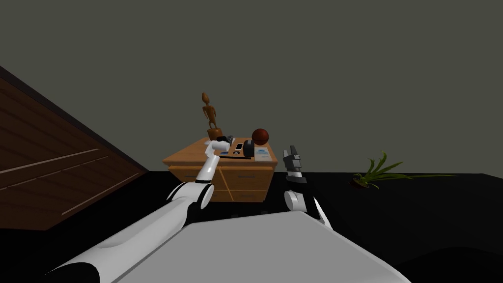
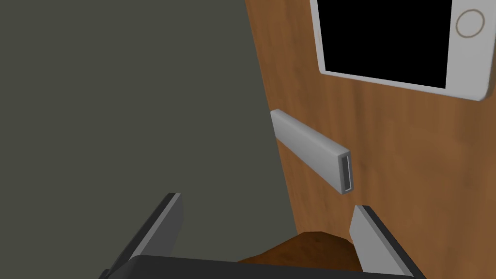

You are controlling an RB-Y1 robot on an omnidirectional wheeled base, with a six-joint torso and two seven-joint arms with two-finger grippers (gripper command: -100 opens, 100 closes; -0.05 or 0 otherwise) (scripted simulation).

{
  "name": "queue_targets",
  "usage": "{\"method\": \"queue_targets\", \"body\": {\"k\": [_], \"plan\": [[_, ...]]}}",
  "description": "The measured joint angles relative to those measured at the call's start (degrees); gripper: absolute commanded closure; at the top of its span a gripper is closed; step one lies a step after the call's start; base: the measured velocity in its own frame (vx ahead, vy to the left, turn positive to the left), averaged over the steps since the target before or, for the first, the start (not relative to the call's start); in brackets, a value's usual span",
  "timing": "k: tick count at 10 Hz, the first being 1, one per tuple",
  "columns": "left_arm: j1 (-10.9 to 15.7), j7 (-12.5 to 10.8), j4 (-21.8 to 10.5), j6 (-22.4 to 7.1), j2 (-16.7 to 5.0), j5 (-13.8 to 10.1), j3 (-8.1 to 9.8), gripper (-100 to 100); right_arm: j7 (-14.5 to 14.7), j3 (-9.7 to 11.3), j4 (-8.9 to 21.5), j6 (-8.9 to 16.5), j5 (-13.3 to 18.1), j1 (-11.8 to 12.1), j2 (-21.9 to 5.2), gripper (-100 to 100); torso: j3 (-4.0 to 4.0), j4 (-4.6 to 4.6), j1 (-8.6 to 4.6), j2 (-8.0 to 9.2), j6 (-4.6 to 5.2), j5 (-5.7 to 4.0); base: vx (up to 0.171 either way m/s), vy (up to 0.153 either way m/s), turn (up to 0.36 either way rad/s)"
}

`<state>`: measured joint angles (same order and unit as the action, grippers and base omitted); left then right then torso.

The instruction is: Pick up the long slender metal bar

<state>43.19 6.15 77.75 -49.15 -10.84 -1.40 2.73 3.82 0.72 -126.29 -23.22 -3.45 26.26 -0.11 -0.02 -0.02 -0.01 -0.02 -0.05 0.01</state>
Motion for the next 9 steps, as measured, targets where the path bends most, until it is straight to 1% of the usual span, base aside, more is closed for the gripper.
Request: {"method": "queue_targets", "body": {"k": [1,3,4,6,7,9], "plan": [[0.45,-0.07,-0.30,-1.34,0.16,0.15,0.02,-100,0.00,0.00,0.00,0.00,0.00,0.00,0.00,0,0.01,0.00,0.00,0.02,0.00,0.00,0.007,0.003,0.025],[3.45,-0.18,-3.33,-4.52,0.61,0.37,0.62,-100,0.00,0.00,0.00,0.00,0.00,0.00,0.00,0,0.00,0.00,0.00,0.01,0.00,0.00,0.004,0.001,0.005],[4.02,-0.19,-3.94,-5.72,0.65,0.38,0.69,-100,0.00,0.00,0.00,0.00,0.00,0.00,0.00,0,0.01,0.00,0.00,0.02,-0.01,0.00,0.006,0.004,0.028],[6.82,-0.21,-6.75,-9.05,0.98,0.51,1.35,-100,0.00,0.00,0.00,0.00,0.00,0.00,0.00,0,0.01,0.00,0.00,0.01,0.00,0.00,0.003,0.002,0.008],[7.40,-0.28,-7.47,-10.16,1.09,0.62,1.40,-100,0.00,0.00,0.00,0.00,0.00,0.00,0.00,0,0.01,0.00,0.00,0.03,-0.01,0.00,0.004,0.001,0.038],[10.37,-0.44,-10.72,-13.20,1.44,0.90,2.07,-100,0.00,0.00,0.00,0.00,0.00,0.00,0.00,0,0.01,0.00,-0.01,0.02,0.00,0.00,0.003,0.000,0.008]]}}
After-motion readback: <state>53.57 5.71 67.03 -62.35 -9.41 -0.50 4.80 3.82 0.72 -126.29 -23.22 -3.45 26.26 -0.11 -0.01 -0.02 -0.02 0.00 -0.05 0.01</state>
